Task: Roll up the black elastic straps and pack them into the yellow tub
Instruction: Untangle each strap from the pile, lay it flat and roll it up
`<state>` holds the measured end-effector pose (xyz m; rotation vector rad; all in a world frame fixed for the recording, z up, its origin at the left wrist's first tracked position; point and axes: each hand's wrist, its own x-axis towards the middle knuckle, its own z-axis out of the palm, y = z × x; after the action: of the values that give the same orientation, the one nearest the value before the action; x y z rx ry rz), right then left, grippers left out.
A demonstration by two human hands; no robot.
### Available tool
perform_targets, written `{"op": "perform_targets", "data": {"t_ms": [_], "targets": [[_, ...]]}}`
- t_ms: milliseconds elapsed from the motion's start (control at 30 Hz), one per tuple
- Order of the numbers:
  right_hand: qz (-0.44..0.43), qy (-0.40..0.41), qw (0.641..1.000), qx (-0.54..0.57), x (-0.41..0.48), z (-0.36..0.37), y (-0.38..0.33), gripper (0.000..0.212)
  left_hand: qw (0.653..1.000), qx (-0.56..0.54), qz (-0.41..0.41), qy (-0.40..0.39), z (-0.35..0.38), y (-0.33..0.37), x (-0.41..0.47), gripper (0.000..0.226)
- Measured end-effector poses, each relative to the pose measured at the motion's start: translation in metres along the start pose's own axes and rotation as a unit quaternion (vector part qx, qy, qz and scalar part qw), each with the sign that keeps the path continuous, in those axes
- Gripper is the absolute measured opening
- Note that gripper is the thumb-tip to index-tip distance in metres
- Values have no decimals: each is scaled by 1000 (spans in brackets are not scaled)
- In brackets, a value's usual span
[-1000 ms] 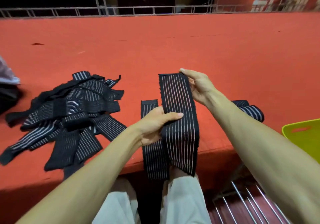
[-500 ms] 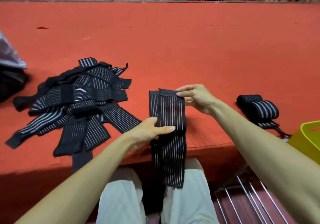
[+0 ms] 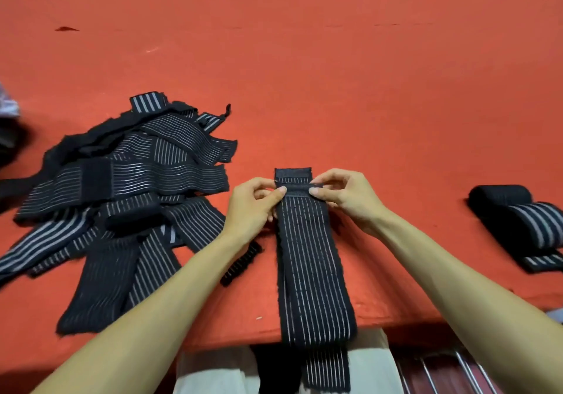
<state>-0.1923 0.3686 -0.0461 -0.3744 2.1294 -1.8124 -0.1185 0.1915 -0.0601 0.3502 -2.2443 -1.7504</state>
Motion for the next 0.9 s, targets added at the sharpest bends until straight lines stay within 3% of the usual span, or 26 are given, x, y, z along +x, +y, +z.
{"op": "perform_targets", "data": {"t_ms": [200, 500, 767, 900], "targets": [[-52, 79, 983, -160, 62, 4, 24, 13, 993, 111, -4, 47, 11, -26, 58, 15], [-61, 160, 962, -210, 88, 11, 45, 14, 975, 198, 22, 100, 27, -39, 81, 17], [-38, 127, 956, -262, 94, 9, 41, 17, 956, 286, 32, 64, 29, -39, 86, 31], [-39, 125, 961, -245, 92, 9, 37, 13, 955, 290, 25, 50, 29, -33, 81, 17]]}}
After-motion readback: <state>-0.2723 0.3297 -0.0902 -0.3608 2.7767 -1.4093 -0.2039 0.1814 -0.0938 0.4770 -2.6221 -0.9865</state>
